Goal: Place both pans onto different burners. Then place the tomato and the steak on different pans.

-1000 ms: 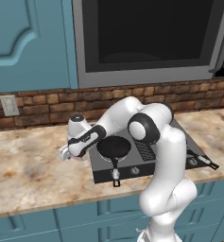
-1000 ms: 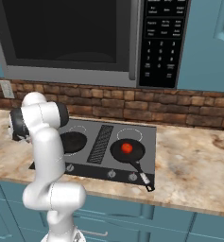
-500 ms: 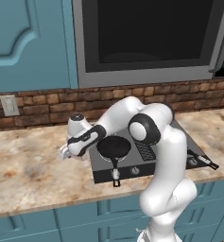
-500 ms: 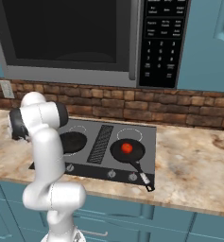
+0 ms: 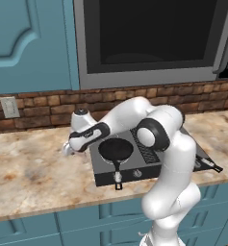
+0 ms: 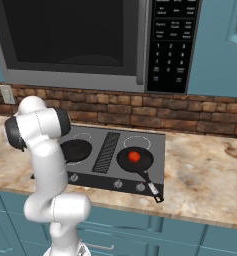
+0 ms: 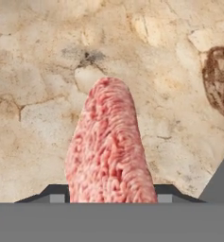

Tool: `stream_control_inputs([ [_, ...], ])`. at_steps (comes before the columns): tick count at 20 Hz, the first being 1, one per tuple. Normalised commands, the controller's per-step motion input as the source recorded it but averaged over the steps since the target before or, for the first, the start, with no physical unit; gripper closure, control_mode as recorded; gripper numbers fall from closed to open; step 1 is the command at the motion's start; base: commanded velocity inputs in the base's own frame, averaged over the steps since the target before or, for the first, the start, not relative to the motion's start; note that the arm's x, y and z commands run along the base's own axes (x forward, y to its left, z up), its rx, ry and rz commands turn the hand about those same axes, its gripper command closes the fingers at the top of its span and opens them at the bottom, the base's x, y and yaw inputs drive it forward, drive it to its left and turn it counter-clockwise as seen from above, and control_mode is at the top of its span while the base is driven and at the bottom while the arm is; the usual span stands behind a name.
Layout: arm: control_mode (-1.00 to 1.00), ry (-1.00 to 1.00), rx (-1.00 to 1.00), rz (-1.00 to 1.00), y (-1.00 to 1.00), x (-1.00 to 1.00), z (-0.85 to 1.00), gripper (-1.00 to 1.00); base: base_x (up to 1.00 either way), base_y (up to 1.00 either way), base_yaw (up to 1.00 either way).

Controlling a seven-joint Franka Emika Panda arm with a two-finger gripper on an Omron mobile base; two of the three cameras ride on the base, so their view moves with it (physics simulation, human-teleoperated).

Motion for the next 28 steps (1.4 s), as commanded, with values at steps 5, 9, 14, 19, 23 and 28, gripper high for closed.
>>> stream_control_inputs([
  [5,-1.0,0.0,0.0,0.0,-0.34,0.0,0.09,1.0,0.0,0.0,0.0],
  [9,-1.0,-0.01,0.0,0.0,-0.4,0.0,0.03,1.0,0.0,0.0,0.0],
  [14,-1.0,0.0,0.0,0.0,-0.24,0.0,0.16,1.0,0.0,0.0,0.0],
  [19,-1.0,0.0,0.0,0.0,-0.15,0.0,0.15,1.0,0.0,0.0,0.0],
  [23,-1.0,0.0,0.0,0.0,-0.21,0.0,0.06,1.0,0.0,0.0,0.0],
  [28,-1.0,-0.02,0.0,0.0,-0.32,0.0,0.03,1.0,0.0,0.0,0.0],
])
